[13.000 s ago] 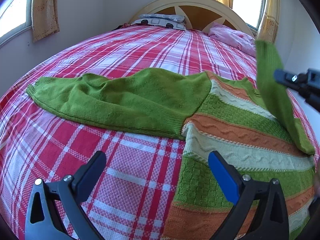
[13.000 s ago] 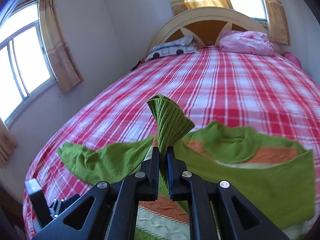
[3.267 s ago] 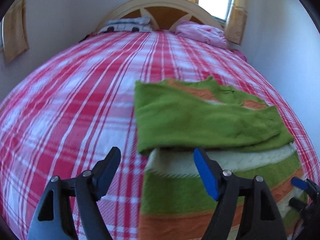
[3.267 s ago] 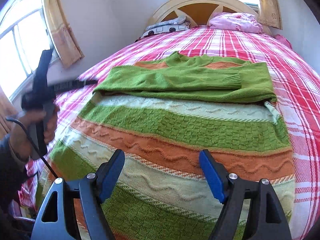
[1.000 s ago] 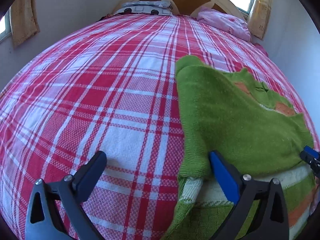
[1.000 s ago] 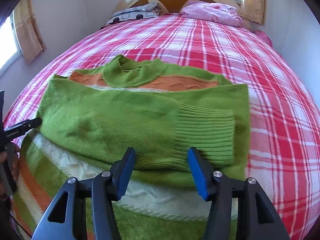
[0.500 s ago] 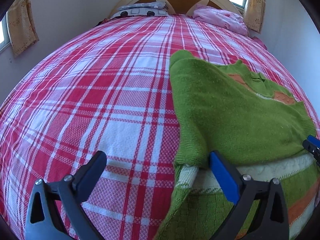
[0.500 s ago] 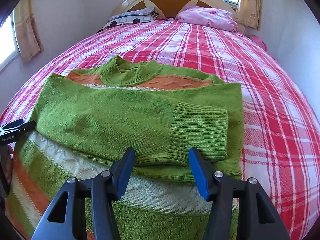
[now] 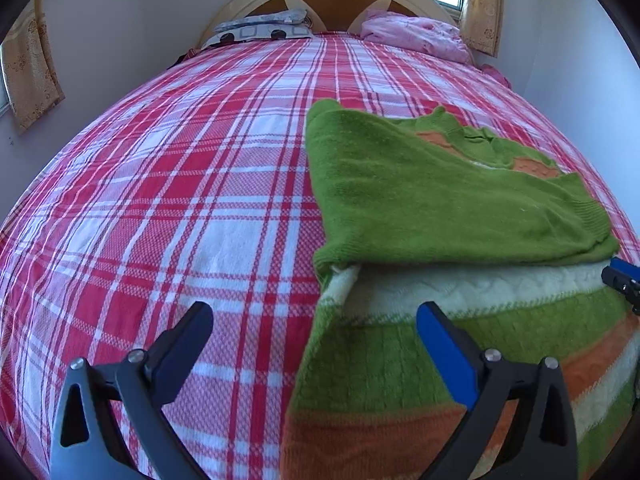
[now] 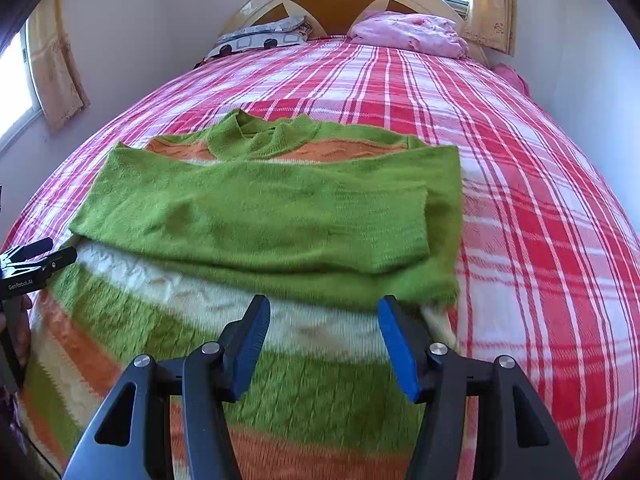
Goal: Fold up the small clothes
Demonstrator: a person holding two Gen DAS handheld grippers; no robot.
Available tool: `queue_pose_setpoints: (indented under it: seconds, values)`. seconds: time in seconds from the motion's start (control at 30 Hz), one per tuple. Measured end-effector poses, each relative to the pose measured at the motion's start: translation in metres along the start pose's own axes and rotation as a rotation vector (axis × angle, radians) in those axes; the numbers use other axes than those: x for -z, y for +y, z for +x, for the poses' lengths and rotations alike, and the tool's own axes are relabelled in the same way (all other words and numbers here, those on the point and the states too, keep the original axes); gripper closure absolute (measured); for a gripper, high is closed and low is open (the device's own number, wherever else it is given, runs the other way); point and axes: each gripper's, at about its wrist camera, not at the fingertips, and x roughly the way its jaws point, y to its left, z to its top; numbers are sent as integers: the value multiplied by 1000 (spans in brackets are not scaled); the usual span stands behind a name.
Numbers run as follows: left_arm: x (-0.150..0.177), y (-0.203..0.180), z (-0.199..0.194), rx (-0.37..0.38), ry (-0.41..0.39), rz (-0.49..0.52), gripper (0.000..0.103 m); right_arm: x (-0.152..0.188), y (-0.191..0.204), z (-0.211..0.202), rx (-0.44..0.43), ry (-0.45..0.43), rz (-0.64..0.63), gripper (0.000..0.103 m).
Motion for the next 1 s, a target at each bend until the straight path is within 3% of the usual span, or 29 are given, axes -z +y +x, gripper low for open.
queue_pose_setpoints:
  seconds: [0.17,0.4,0.8,1.0]
  values:
    - [16,-2,-25,75,-27,-12,0,21,4,-19,-18,-18,6,45]
    - [57,0,-65,116,-44,33,0,56,12,-42,-26,-10,-11,44]
    - [129,13,-111,128,4,18,0,101,25,-74,-14,-3,-55,37]
    - [162,11,-131,177,47,-3,10,123,32,-89,14,10,-85,35]
